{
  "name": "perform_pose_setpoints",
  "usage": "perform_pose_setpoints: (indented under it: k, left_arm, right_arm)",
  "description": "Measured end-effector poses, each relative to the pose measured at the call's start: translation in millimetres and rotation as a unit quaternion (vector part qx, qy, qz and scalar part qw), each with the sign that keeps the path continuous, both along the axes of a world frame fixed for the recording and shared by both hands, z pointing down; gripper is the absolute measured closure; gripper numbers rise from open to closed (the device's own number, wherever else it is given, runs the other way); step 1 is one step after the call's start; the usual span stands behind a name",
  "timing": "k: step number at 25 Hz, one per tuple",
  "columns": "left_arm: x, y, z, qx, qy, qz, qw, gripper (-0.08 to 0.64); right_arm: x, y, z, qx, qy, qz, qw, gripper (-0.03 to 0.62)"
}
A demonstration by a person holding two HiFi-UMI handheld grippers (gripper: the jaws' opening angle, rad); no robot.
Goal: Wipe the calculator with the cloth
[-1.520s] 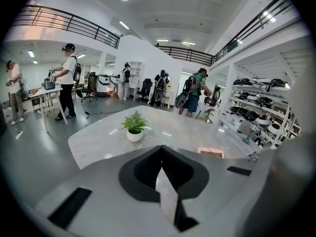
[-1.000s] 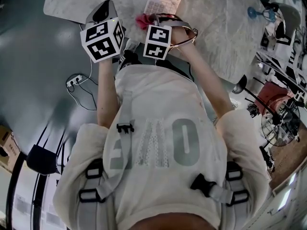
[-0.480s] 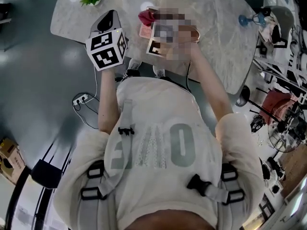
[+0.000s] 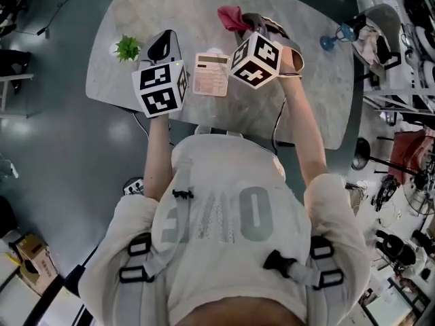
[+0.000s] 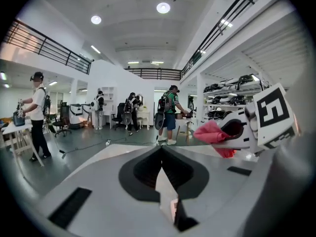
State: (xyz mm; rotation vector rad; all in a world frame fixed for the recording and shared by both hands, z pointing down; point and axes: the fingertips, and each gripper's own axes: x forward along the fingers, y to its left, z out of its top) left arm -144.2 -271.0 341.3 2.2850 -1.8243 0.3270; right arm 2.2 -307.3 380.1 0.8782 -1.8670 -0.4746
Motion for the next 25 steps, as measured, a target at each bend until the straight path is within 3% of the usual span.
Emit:
perform_pose_setpoints:
  k: [5,11,17,22,25]
  left_arm:
    - [30,-1,-44,0.050,-0.030,0.036,0.9976,0.540]
    - [60,13,-88,0.112,-0.043,0.060,0.9910,0.540]
    - [64,27,-101,0.146,-0.042,0.046,0.9873,0.538]
    - [52,31,-103,0.154,-0.052,0.025,0.9864,0.538]
    - [46,31,-100,0.155,-0.049,0.019,0.9866,0.540]
  right_arm:
    - [32,14,-63,0.072,-0.132,0.059,0.987,0.535]
    - [56,45,-106,0.143,-0.274,0.100,0.946,0.535]
    - [62,76,-108,0.159,-0.324,0.115,0.926,0.537]
    - [60,92,-107,0.142,-0.374,0.131,0.907,0.537]
    - [57,92,-102,0.135,-0.387,0.134,0.902,0.537]
